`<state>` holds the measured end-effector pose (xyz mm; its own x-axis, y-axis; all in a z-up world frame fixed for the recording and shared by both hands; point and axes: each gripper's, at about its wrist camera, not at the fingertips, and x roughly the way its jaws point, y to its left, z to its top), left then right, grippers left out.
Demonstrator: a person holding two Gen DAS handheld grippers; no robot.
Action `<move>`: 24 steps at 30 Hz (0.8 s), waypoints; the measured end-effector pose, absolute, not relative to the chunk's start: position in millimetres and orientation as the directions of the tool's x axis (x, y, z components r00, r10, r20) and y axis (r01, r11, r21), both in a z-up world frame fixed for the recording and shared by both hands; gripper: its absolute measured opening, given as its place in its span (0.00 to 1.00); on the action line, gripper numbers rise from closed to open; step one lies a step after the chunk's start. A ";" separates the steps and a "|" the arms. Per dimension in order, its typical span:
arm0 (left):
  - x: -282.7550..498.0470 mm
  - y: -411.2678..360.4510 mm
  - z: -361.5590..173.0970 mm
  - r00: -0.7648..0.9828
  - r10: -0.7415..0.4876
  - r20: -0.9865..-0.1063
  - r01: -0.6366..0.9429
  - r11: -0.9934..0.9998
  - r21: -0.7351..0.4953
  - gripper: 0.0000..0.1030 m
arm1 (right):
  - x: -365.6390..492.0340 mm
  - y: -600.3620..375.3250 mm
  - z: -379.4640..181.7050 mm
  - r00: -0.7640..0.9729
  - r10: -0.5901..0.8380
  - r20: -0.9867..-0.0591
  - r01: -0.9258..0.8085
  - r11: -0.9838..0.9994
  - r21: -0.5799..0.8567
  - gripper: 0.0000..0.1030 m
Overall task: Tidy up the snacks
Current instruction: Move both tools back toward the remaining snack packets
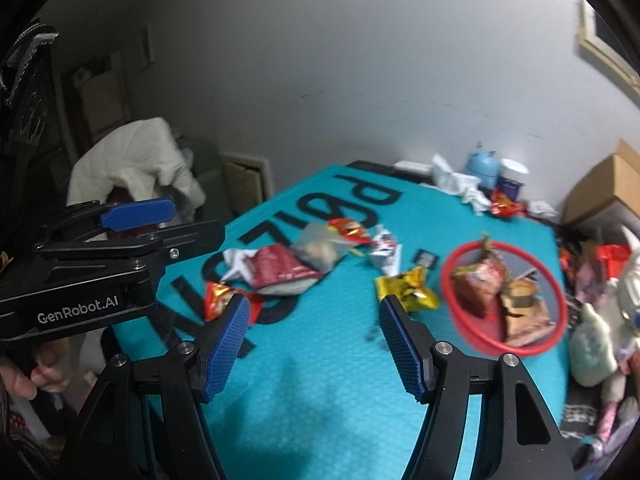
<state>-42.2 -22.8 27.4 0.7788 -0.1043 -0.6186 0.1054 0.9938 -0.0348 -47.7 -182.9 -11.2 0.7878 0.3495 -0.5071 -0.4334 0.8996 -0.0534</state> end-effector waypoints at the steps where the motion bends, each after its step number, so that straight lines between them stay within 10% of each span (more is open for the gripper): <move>1: -42.6 -18.5 24.4 0.774 -0.097 -0.626 0.094 0.995 -0.037 0.58 | -44.9 -178.3 -13.9 0.777 0.360 -0.517 -0.447 0.893 -0.050 0.66; 24: -16.9 41.2 -61.4 0.650 -0.125 -0.749 -0.026 0.982 -0.186 0.58 | 18.8 -136.4 -76.7 0.618 0.409 -0.671 -0.545 0.839 0.009 0.66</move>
<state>-16.9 41.2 -61.4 0.6502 -0.1248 -0.7495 -0.0263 0.9821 -0.1863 18.8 -136.4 -76.7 0.6181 0.4089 -0.6713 -0.5447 0.8386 0.0093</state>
